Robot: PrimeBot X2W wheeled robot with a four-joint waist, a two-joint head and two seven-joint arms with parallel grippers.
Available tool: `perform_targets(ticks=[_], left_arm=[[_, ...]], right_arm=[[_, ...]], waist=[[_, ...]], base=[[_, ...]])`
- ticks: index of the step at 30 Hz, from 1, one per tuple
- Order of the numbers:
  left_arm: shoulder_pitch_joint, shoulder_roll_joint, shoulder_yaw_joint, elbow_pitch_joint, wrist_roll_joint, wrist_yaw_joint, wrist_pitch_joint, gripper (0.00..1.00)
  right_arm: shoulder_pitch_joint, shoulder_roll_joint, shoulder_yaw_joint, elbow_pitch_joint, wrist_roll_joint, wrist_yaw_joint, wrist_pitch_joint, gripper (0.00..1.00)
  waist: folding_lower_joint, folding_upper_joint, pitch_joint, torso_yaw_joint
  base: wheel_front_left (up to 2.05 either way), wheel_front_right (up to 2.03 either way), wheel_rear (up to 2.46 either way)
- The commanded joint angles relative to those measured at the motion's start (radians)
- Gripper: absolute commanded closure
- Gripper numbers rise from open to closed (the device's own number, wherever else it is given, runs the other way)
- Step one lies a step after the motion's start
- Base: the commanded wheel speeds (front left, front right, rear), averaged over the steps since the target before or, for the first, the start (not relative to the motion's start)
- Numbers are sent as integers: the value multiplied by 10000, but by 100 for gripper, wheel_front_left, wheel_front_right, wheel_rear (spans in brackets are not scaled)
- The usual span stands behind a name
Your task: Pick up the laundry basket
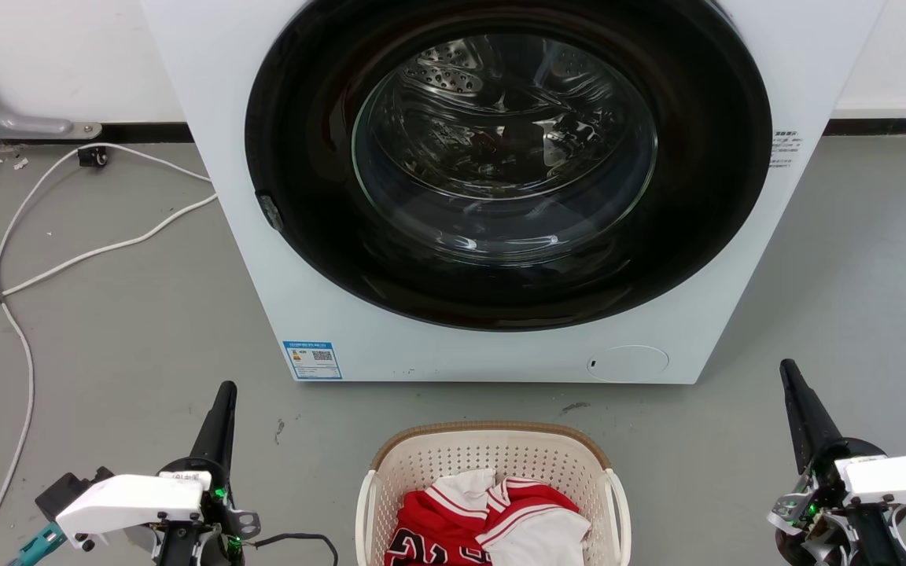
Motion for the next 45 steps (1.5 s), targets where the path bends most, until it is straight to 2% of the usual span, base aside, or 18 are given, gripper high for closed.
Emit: perform_targets(ticks=[1,16,45], left_arm=[[-172,-7,34,20,-152,-50,45,100],[-325,-46,180,233,-1245,-232,340,100],[-315,-125,295,231,-1072,-221,423,100]], right_arm=[[-154,10,-31,17,167,-2,45,100],[-283,47,-145,214,1272,-3,349,100],[-302,133,-256,210,1109,-3,451,100]], waist=[[0,0,-1,-2],[0,0,-14,-34],[0,0,-14,-34]], base=[[0,0,0],[0,0,0],[0,0,0]])
